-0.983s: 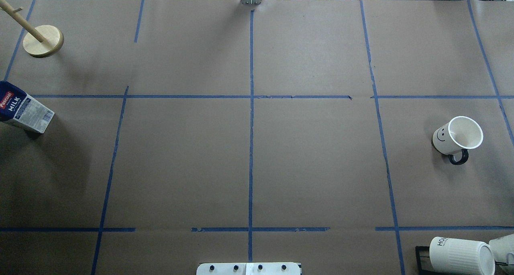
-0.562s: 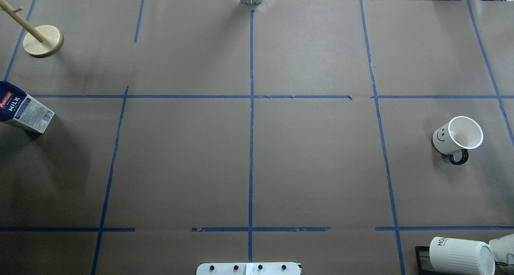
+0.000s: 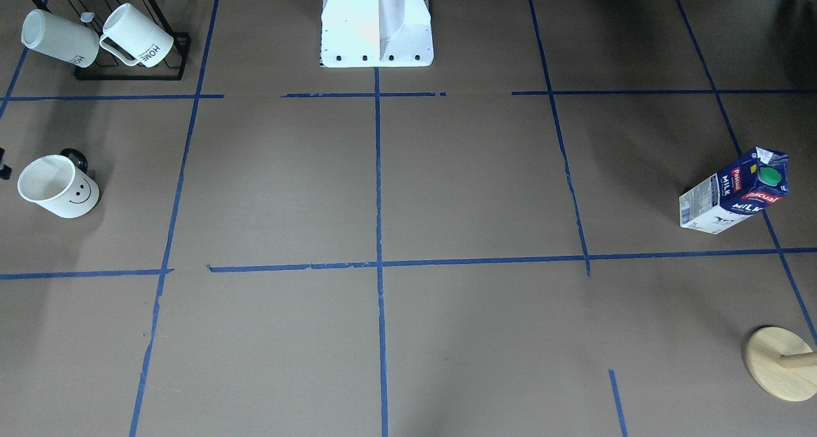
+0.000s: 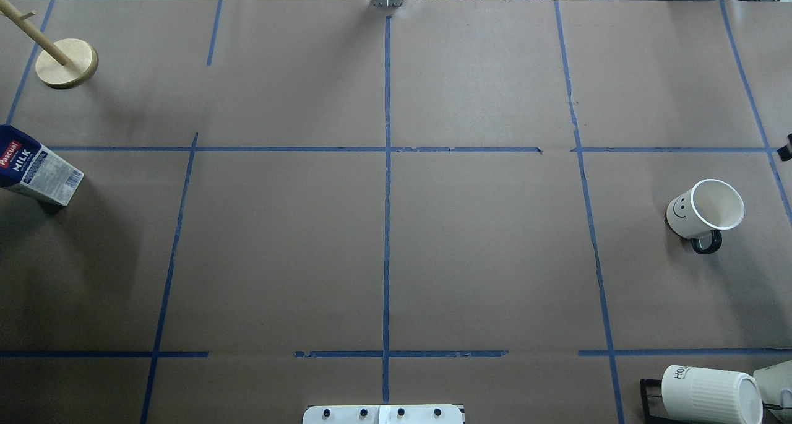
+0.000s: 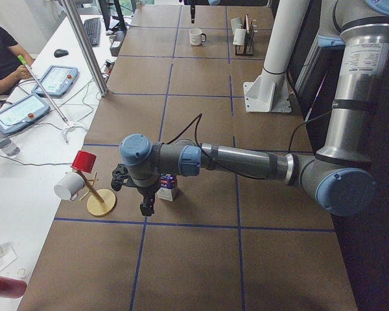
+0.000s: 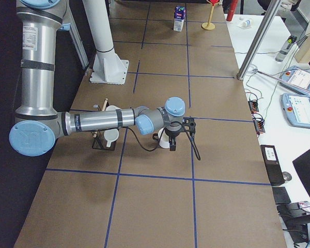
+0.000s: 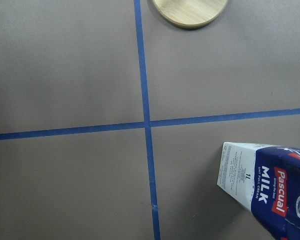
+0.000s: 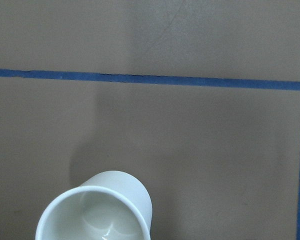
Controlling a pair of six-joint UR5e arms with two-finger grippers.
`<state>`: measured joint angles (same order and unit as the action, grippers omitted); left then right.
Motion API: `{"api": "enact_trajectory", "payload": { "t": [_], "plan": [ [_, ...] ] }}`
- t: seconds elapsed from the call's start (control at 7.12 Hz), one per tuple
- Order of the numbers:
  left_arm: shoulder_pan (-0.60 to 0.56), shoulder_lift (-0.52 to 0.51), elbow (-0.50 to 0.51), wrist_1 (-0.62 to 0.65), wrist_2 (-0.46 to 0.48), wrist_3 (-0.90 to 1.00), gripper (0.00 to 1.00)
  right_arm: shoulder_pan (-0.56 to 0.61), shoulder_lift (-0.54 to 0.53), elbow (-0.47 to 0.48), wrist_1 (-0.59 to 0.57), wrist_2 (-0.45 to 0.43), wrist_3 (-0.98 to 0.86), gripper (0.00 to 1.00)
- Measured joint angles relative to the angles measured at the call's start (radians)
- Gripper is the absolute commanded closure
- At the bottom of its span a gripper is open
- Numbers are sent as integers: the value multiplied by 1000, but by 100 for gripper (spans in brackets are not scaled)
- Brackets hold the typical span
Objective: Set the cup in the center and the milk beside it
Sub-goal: 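Reach the right gripper to the white mug and grasp its rim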
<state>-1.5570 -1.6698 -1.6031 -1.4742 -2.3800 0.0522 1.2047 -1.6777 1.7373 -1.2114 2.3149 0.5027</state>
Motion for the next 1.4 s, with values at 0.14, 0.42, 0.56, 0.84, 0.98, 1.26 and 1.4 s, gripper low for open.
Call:
{"api": "enact_trajectory", "payload": {
  "t": [0.14,0.42,0.56,0.84,0.98,1.26,1.4],
  "plan": [
    [0,0,0,0,0,0,0,-33,-6,-24,58,-20,47,18],
    [-1,0,-2,0,-1,0,0,-86,-4,-52,97,-67,85,79],
    [-1,0,-9,0,-1,-1,0,-102,-1,-60,100,-77,89,97],
    [-1,1,-25,0,-1,-7,0,-118,1,-65,101,-77,84,100],
    [-2,1,-27,0,-1,-8,0,-126,4,-54,100,-70,77,100],
    [-2,1,-28,0,-1,-8,0,-149,73,-2,67,-12,83,100],
    [-2,1,-28,0,-2,-8,0,-161,176,12,7,34,96,100]
  ]
}}
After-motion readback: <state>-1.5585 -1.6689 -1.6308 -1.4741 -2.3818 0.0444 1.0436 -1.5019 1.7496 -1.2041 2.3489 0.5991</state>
